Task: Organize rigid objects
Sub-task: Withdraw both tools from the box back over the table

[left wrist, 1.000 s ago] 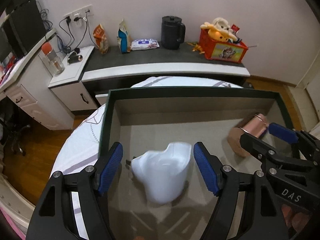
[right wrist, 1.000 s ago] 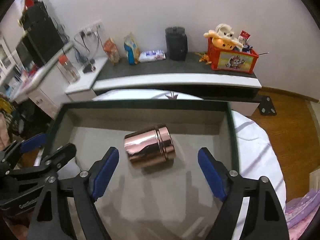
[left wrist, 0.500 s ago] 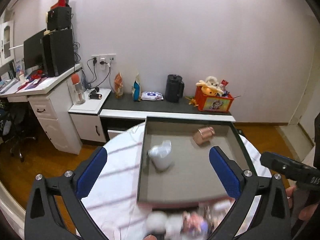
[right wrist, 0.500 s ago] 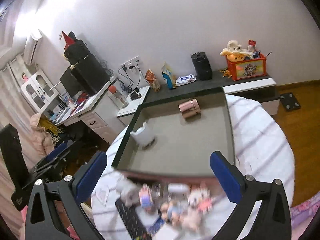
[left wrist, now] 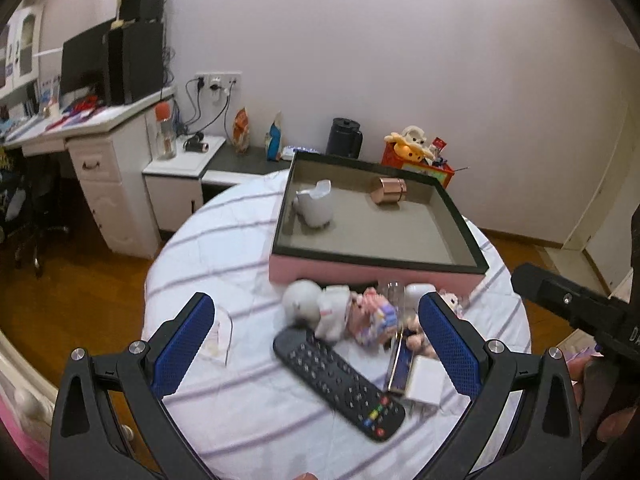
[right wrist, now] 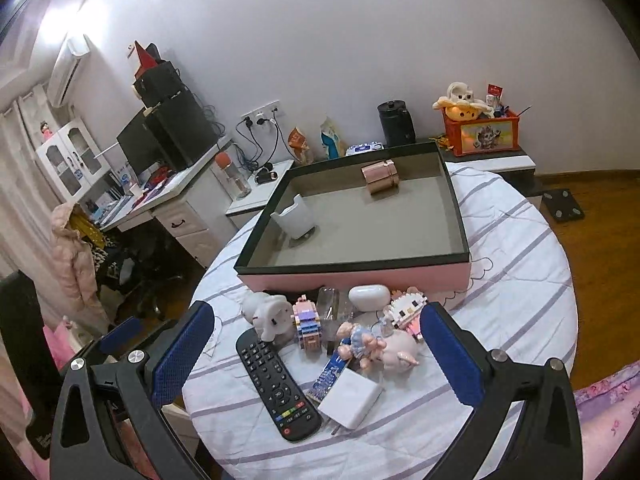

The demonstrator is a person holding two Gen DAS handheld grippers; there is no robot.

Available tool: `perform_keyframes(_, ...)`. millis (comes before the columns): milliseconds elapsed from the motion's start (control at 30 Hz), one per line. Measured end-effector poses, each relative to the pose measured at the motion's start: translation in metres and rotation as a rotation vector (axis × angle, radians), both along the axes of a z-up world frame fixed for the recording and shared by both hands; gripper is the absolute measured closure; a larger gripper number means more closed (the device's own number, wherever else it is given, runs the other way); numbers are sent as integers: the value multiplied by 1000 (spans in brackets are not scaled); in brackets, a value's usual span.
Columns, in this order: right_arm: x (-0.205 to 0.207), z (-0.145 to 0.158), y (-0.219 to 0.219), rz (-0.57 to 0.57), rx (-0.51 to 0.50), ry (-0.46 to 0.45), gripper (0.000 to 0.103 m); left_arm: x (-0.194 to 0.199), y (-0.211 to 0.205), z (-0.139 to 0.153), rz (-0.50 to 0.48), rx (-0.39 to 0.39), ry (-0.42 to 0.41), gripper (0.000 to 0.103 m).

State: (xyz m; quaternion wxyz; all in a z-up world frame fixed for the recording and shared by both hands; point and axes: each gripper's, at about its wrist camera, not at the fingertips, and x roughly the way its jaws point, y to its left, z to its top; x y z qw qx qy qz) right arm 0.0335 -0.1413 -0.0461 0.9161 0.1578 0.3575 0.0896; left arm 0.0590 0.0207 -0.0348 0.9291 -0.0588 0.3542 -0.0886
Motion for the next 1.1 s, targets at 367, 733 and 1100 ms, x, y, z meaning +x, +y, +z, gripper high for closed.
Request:
perform_keyframes(367,-17,-15,8,-22,-65,10,9,-23,7,-19,36,1,38,0)
perform_keyframes(733,-26,-14,5,-70,-92,-13,0,-31,3,-23,41,25,36,0)
perform_keyframes(1100,-37,-27,1,-100,-170,8,0,-30,-3,-29,34,51,51,0)
